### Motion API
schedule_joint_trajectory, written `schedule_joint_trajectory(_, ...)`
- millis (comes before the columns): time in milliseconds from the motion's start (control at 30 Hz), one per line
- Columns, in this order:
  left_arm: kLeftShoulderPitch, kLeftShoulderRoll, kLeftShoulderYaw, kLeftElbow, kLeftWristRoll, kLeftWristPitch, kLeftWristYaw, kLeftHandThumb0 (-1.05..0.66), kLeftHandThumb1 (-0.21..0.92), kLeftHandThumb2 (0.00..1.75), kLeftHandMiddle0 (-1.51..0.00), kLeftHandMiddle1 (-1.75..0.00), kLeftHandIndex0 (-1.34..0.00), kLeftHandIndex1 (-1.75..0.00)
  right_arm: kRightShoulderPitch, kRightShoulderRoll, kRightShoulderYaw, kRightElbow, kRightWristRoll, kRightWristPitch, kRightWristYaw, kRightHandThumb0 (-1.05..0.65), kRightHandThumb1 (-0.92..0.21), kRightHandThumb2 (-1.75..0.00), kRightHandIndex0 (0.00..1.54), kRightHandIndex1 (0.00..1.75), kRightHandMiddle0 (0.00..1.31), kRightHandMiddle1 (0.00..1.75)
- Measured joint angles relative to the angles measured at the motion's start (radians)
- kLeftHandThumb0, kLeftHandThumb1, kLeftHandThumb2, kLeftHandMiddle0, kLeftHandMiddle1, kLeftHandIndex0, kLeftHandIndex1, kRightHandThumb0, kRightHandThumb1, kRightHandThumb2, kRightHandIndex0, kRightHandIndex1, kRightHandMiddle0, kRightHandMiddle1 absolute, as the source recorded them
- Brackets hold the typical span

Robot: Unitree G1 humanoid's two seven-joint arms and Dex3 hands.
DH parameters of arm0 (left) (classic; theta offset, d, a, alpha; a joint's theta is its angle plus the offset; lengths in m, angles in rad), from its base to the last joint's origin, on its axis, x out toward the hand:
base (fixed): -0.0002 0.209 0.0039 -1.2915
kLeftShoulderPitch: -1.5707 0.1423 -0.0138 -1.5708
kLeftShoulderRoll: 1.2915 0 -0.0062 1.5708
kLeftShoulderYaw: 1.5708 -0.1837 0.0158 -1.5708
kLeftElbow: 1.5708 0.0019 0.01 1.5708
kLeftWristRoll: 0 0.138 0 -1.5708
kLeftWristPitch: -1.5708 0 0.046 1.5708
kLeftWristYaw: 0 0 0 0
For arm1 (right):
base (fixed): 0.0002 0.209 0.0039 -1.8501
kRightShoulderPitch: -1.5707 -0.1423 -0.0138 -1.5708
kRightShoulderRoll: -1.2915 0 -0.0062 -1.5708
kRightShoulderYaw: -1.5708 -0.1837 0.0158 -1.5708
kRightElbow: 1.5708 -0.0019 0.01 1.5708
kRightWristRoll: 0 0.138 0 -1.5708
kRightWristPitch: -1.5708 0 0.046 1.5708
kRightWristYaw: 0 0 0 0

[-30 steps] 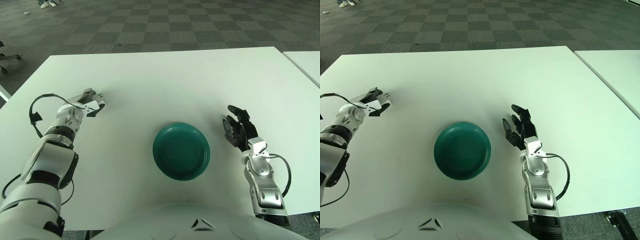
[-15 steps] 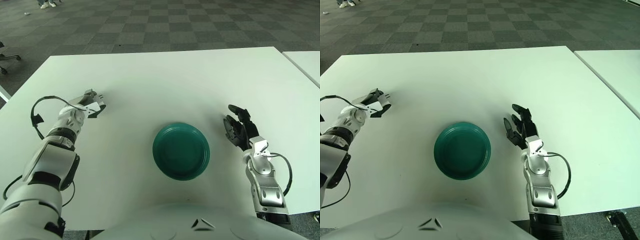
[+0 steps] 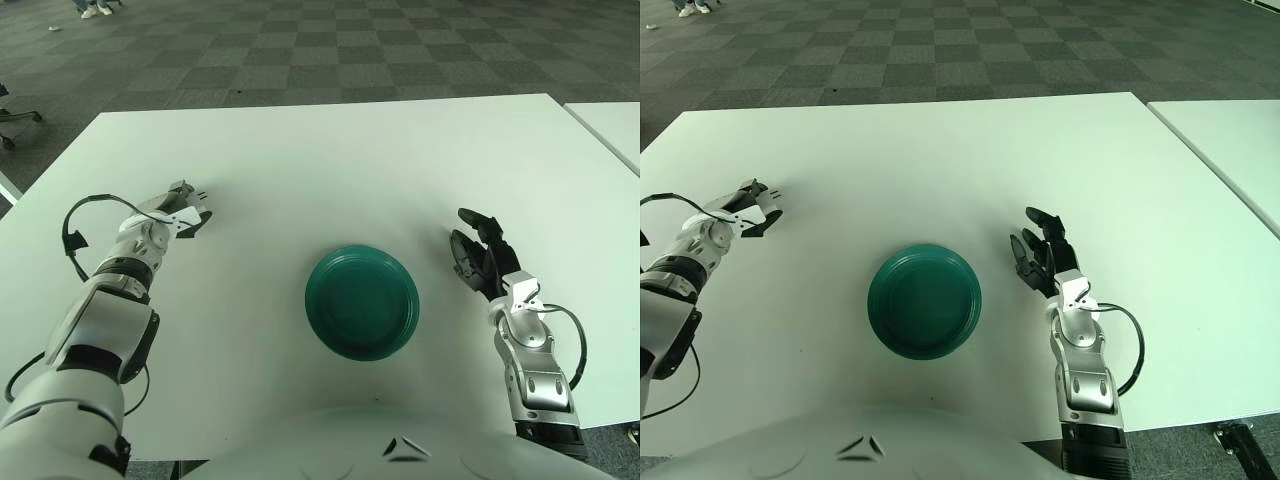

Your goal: Put the charger into the plate.

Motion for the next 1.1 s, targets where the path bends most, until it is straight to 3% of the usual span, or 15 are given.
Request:
schedule_joint_trajectory(200,0.002,-0.003,-0.003,0.002,0.000,0.009,-0.002,-1.03,0.92,0.89,-0.12,-0.79,0.00,-0.85,-0.011,-0.006,-0.004,0.012,0.003,-0.001,0.004,-0.68,-0.92,-0.57,0.31,0.00,0.00,0.63)
schedule_joint_trajectory(333,0.005,-0.008,-0.002,0.004,-0.003,0.015,-0.009,-1.01,0.92,0.89,-0.16,-0.72,0.00,-0.88,-0.017,-0.012,-0.009,0.019,0.006,-0.001,0.009,-0.68,-0.92,-0.57,0.31,0.00,0.00,0.63)
schedule_joint_trajectory(400,0.006,-0.011,0.002,0.005,-0.008,0.017,-0.011,-0.99,0.92,0.87,-0.19,-0.71,0.00,-0.98,-0.022,-0.014,-0.011,0.024,0.006,-0.001,0.010,-0.68,-0.92,-0.57,0.31,0.00,0.00,0.63)
schedule_joint_trajectory(433,0.006,-0.011,0.004,0.006,-0.011,0.018,-0.011,-0.96,0.92,0.83,-0.20,-0.81,0.00,-1.16,-0.025,-0.015,-0.012,0.027,0.007,-0.001,0.010,-0.68,-0.92,-0.57,0.31,0.00,0.00,0.63)
schedule_joint_trajectory(467,0.006,-0.012,0.007,0.008,-0.015,0.018,-0.011,-0.95,0.92,0.82,-0.20,-0.86,0.00,-1.23,-0.027,-0.016,-0.012,0.029,0.007,-0.001,0.010,-0.68,-0.92,-0.57,0.31,0.00,0.00,0.63)
schedule_joint_trajectory(533,0.008,-0.013,0.012,0.008,-0.023,0.018,-0.006,-0.87,0.92,0.72,-0.25,-1.13,0.00,-1.54,-0.031,-0.018,-0.014,0.033,0.009,-0.001,0.011,-0.68,-0.92,-0.57,0.31,0.00,0.00,0.63)
schedule_joint_trajectory(600,0.009,-0.013,0.012,0.009,-0.023,0.018,0.011,-0.81,0.92,0.64,-0.28,-1.32,-0.03,-1.64,-0.033,-0.019,-0.014,0.035,0.010,-0.001,0.012,-0.68,-0.92,-0.57,0.31,0.00,0.00,0.63)
schedule_joint_trajectory(667,0.013,-0.013,0.006,0.010,-0.017,0.018,0.040,-0.60,0.82,0.71,-0.35,-1.53,-0.17,-1.69,-0.035,-0.020,-0.015,0.037,0.011,-0.001,0.013,-0.68,-0.92,-0.57,0.31,0.00,0.00,0.63)
schedule_joint_trajectory(700,0.015,-0.013,0.000,0.012,-0.012,0.016,0.058,-0.39,0.66,0.91,-0.42,-1.59,-0.26,-1.71,-0.036,-0.021,-0.015,0.038,0.012,-0.001,0.015,-0.68,-0.92,-0.57,0.31,0.00,0.00,0.63)
schedule_joint_trajectory(733,0.017,-0.013,-0.003,0.013,-0.004,0.015,0.078,-0.25,0.54,1.04,-0.46,-1.63,-0.32,-1.72,-0.037,-0.021,-0.016,0.039,0.012,-0.001,0.016,-0.68,-0.92,-0.57,0.31,0.00,0.00,0.63)
schedule_joint_trajectory(800,0.024,-0.014,-0.009,0.015,0.001,0.010,0.112,-0.13,0.43,1.17,-0.53,-1.64,-0.39,-1.73,-0.039,-0.022,-0.017,0.041,0.013,-0.001,0.017,-0.68,-0.92,-0.57,0.31,0.00,0.00,0.63)
schedule_joint_trajectory(933,0.029,-0.023,0.000,0.034,-0.003,0.012,0.174,-0.03,0.31,1.29,-0.62,-1.63,-0.45,-1.74,-0.048,-0.024,-0.018,0.050,0.014,-0.001,0.019,-0.68,-0.92,-0.57,0.31,0.00,0.00,0.63)
schedule_joint_trajectory(1100,0.028,-0.040,0.038,0.035,-0.039,0.027,0.216,-0.01,0.26,1.34,-0.69,-1.59,-0.47,-1.75,-0.052,-0.030,-0.025,0.039,0.018,0.001,0.023,-0.65,-0.92,-0.57,0.31,0.00,0.00,0.72)
